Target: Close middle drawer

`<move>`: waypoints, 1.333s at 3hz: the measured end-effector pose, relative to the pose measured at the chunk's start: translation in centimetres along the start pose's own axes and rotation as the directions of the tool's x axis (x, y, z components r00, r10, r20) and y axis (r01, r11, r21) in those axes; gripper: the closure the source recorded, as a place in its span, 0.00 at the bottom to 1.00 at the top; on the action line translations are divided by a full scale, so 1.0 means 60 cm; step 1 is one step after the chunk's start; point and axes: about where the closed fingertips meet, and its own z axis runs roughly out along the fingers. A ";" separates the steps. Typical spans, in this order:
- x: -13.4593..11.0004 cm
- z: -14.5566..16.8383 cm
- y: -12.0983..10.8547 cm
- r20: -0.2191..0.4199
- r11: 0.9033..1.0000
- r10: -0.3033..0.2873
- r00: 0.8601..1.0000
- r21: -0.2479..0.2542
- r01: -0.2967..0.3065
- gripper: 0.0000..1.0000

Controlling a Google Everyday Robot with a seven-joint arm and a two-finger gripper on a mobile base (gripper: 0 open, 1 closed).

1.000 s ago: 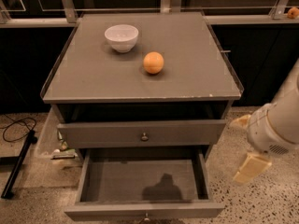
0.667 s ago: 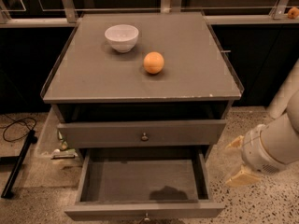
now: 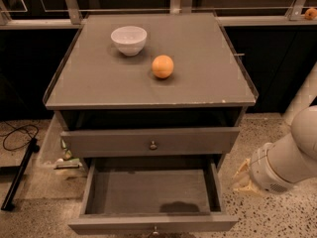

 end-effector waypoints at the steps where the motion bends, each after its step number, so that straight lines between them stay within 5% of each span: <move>1: 0.000 0.002 0.001 0.001 1.000 0.001 1.000 -0.002 -0.001 1.00; 3: 0.028 0.189 0.029 0.027 0.993 0.046 0.999 -0.109 -0.043 1.00; 4: 0.052 0.269 0.026 0.082 0.994 0.089 0.993 -0.073 -0.083 1.00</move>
Offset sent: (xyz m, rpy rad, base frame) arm -0.0045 0.0285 -0.1371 0.0419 0.1972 0.0110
